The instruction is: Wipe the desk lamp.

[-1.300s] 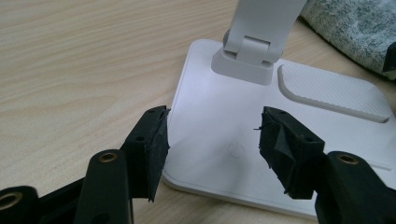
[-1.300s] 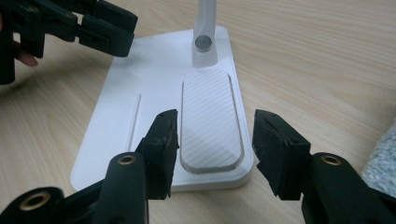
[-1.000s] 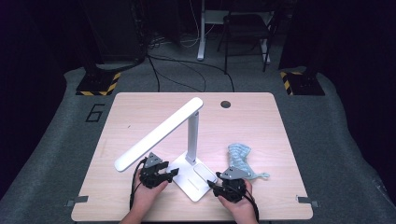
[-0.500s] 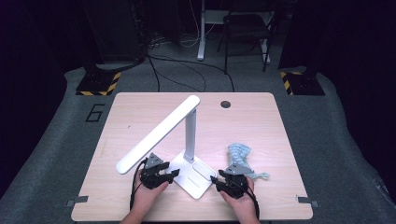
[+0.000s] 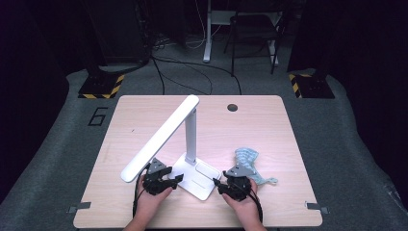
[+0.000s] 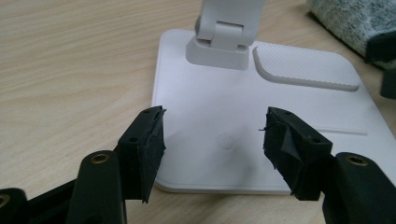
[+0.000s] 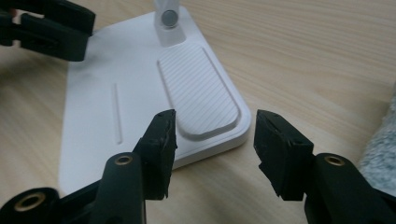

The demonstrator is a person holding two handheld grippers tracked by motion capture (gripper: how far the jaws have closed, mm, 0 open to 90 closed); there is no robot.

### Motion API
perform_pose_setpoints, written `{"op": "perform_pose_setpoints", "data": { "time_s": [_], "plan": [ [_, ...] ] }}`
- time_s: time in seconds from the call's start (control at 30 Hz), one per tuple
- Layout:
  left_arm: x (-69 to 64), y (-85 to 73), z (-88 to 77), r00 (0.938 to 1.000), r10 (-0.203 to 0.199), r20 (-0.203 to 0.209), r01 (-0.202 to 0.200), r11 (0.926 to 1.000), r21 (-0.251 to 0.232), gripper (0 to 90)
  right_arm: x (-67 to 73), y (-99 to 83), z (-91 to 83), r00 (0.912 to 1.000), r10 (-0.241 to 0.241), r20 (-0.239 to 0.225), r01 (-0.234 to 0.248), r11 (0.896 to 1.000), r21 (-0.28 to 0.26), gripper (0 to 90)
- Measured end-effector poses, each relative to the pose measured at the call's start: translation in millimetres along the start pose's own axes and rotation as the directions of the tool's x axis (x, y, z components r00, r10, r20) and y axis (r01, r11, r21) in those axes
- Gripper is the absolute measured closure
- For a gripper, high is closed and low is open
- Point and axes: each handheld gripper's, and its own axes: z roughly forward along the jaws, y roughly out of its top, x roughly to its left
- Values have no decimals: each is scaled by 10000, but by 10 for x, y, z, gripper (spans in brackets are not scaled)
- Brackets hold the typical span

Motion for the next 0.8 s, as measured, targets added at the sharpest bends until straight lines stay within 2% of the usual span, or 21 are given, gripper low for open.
{"op": "perform_pose_setpoints", "data": {
  "time_s": [0.17,0.23,0.33,0.4,0.43,0.5,0.53,0.6,0.8],
  "plan": [
    [31,1,-1,9999,101,-123,-100,9999,18,361,128,-88,-37,9984,132,-548,-119,9996,240,447],
    [30,-4,11,9997,18,-259,-20,10000,-80,361,173,-124,-41,9980,111,-625,-91,9994,325,441],
    [52,-11,20,9995,24,-310,-23,10000,46,361,240,-177,-40,9967,29,-816,14,9986,529,426],
    [53,-16,33,9997,-74,-237,77,9999,103,362,255,-190,-28,9956,0,-932,53,9984,566,406],
    [50,-18,36,9998,-110,-188,112,9998,132,367,268,-197,-25,9948,160,-1011,-96,9979,643,397],
    [44,-20,43,9997,44,-224,-39,9997,221,362,264,-204,-4,9936,86,-1126,-8,9976,696,376],
    [40,-21,44,9997,20,-251,-14,9997,250,362,267,-209,12,9920,236,-1240,-164,9981,588,371],
    [35,-27,56,9998,-83,-175,88,9995,306,364,273,-208,17,9896,450,-1363,-356,9969,706,337],
    [-5,-45,68,9994,-342,70,340,9987,372,364,254,-193,33,9943,155,-1050,-92,9981,602,274]
  ]
}}
